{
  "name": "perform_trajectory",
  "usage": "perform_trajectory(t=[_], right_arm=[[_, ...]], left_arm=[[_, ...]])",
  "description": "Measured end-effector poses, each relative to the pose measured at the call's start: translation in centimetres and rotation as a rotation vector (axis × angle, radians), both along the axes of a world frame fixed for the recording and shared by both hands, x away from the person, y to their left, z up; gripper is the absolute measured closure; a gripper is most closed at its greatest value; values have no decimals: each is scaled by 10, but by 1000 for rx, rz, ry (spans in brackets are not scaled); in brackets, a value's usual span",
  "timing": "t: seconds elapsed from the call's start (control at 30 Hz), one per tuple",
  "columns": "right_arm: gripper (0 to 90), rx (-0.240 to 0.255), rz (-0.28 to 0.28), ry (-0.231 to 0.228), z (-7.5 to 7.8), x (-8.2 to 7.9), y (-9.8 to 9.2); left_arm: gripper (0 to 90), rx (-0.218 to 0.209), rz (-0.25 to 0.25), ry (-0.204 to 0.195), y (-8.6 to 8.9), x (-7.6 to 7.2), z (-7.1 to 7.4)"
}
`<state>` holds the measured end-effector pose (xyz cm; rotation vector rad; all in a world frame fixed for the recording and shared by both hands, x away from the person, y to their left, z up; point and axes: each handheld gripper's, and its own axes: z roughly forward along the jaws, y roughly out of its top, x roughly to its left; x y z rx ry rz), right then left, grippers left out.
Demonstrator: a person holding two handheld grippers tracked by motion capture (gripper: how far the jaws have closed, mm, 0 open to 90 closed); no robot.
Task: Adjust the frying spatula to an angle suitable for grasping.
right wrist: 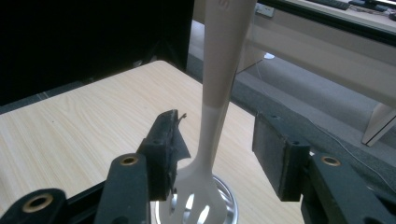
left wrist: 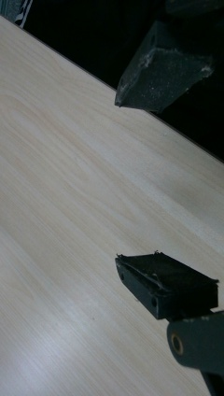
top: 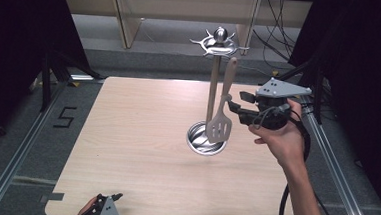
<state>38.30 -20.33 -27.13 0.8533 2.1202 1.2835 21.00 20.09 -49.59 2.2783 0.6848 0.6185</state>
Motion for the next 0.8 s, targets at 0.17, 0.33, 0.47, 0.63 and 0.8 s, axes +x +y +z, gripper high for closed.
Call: perform_trajectory(t=[0.17, 0.33, 0.47, 0.63, 0.8], right_arm=[[492, 7, -5, -6, -8, -4, -6], [472, 23, -14, -23, -20, -10, -13], [468, 45, -18, 5, -33, -15, -20], [465, 72, -13, -9, -50, -17, -29], [459, 78, -6, 22, -66, -22, -33]], left_arm=[[184, 11, -11, 8, 1, 0, 1], [184, 13, -10, 9, 1, 0, 1], [185, 10, -9, 13, 1, 0, 0], [184, -4, -12, 2, 1, 0, -1], [184, 0, -28, -16, 0, 2, -1]])
